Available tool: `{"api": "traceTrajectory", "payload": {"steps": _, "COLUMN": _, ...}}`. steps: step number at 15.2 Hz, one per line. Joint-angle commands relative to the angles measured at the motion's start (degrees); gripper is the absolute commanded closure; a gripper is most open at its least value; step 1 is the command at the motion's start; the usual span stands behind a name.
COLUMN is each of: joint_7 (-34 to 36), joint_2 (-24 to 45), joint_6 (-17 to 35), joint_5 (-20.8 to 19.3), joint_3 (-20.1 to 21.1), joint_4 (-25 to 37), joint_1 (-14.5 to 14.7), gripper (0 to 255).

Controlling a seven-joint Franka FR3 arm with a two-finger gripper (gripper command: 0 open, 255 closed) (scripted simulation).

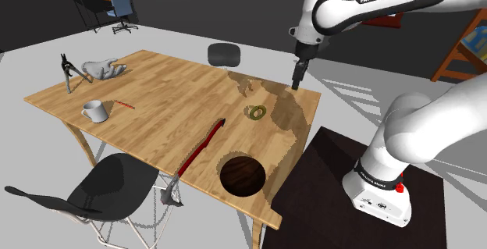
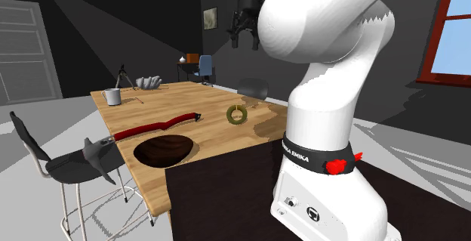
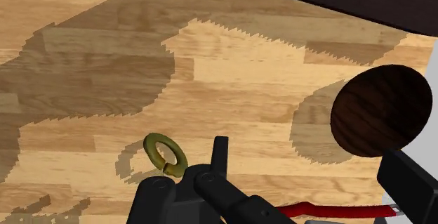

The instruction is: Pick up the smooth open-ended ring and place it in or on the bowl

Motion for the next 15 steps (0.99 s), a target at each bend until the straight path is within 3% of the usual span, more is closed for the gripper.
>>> {"api": "traceTrajectory", "payload": {"steps": 1, "joint_7": -5.15, "joint_2": 3.47, "joint_6": 4.15, "joint_5": -0.93, "joint_3": -2.34, "joint_4": -0.20, "joint_1": 0.55, "gripper": 0}}
{"api": "traceTrajectory", "payload": {"steps": 5, "joint_7": -15.01, "joint_2": 11.29, "joint_6": 12.34, "joint_5": -1.38, "joint_3": -6.72, "joint_4": 0.09, "joint_1": 2.16, "gripper": 0}}
{"api": "traceTrajectory", "payload": {"steps": 9, "joint_7": -25.82, "joint_2": 20.53, "joint_6": 20.00, "joint_5": 0.67, "joint_3": -10.91, "joint_4": 2.15, "joint_1": 4.55, "gripper": 0}}
{"api": "traceTrajectory", "payload": {"steps": 15, "joint_7": -45.26, "joint_2": 36.23, "joint_6": 28.83, "joint_5": 10.48, "joint_3": -14.68, "joint_4": 8.39, "joint_1": 7.68, "gripper": 0}}
